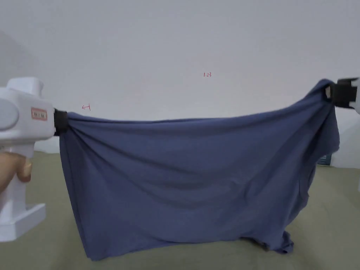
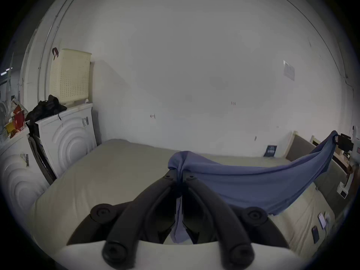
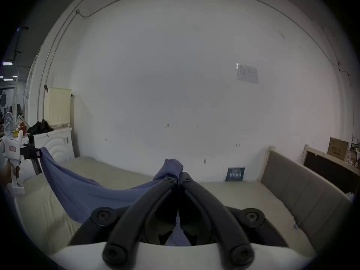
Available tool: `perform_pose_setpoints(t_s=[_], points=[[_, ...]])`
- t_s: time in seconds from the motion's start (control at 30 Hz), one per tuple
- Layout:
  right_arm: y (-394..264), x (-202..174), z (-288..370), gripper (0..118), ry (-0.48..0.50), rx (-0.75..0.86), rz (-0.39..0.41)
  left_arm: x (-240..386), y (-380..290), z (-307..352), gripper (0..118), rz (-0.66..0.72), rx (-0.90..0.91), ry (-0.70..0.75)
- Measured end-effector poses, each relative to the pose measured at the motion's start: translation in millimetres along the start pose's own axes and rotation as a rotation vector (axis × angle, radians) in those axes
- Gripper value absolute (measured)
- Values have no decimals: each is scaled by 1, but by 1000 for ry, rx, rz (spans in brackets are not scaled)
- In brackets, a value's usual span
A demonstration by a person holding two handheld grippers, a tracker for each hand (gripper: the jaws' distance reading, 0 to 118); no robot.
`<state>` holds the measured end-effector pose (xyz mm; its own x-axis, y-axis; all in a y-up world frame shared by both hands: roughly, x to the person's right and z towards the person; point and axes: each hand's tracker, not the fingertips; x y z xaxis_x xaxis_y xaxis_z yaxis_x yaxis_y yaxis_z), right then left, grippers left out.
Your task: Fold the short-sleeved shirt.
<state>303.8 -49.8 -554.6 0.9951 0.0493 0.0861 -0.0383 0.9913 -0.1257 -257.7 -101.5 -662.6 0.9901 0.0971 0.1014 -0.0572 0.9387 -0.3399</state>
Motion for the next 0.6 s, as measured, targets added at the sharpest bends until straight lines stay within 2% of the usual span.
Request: perform_pose_setpoints(t_s=[0.1, 0.2, 0.37, 0.47, 0.6], points=[[-34, 6, 29, 0, 15, -44, -17, 0, -30, 22, 5, -7, -39, -26], [-69, 11, 58, 0, 22, -128, -71, 2, -66, 48, 5, -22, -81, -23], [-118, 9, 103, 0, 29, -216, -58, 0, -121, 83, 5, -27, -183, -48], [-149, 11, 130, 0, 39, -270, -117, -5, -150, 101, 5, -29, -227, -58], [-192, 12, 155, 0, 25, -351, -148, -9, -185, 119, 5, -29, -278, -80]])
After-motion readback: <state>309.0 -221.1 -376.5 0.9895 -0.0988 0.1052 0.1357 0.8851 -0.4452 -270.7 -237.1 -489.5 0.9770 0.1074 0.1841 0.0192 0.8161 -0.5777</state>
